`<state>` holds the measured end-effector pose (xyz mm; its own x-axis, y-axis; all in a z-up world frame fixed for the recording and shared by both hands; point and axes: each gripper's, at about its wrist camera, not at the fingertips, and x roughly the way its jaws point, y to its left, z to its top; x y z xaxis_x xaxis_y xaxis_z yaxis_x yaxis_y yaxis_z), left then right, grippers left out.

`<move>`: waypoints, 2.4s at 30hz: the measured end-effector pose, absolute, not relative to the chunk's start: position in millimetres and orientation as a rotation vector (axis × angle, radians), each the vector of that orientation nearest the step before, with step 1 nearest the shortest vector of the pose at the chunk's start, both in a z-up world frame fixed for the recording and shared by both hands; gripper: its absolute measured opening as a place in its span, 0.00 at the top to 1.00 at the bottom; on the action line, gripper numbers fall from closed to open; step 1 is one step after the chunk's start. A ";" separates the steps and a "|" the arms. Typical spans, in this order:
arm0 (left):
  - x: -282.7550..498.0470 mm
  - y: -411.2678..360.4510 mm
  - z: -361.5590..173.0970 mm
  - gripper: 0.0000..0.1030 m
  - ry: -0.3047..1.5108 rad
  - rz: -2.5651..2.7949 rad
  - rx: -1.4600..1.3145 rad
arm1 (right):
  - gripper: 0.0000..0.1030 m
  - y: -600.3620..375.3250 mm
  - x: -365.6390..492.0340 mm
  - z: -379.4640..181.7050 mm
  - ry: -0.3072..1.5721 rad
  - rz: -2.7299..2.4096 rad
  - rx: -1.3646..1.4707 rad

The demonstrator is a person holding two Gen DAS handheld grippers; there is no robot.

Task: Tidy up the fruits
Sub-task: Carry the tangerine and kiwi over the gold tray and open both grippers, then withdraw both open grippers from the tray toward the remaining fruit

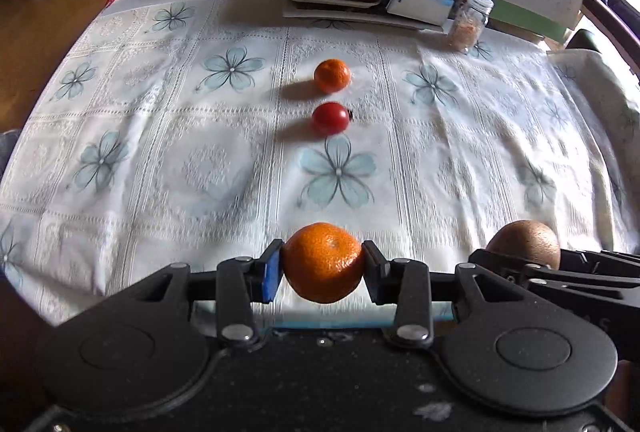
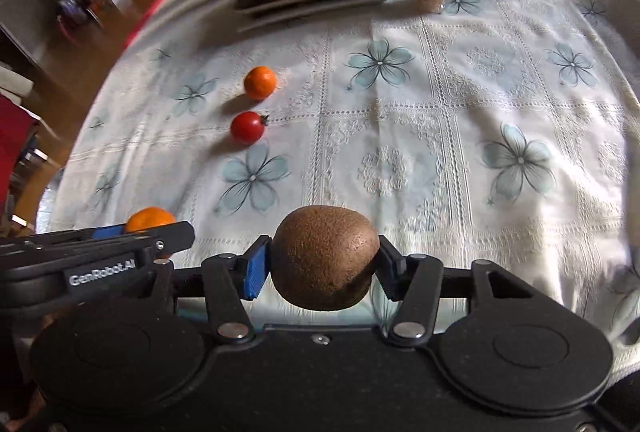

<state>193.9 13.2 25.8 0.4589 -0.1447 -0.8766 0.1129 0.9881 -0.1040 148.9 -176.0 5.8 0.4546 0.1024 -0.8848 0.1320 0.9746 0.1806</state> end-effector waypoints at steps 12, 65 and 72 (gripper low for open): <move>95.0 30.8 15.5 0.60 1.080 -0.136 -0.103 | 0.42 -177.1 50.1 11.2 1.030 -0.062 0.329; 48.4 6.3 1.0 0.52 1.104 -0.088 0.027 | 0.42 -171.3 36.4 -16.2 1.174 -0.156 0.297; 48.8 6.3 -0.7 0.51 1.105 -0.078 0.043 | 0.42 -168.9 36.7 -18.0 1.188 -0.159 0.289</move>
<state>48.8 6.3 -0.7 0.4472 -0.0416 -0.8935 0.0844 0.9964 -0.0042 36.7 -168.9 -18.0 0.3679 0.0293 -0.9294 0.2724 0.9523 0.1378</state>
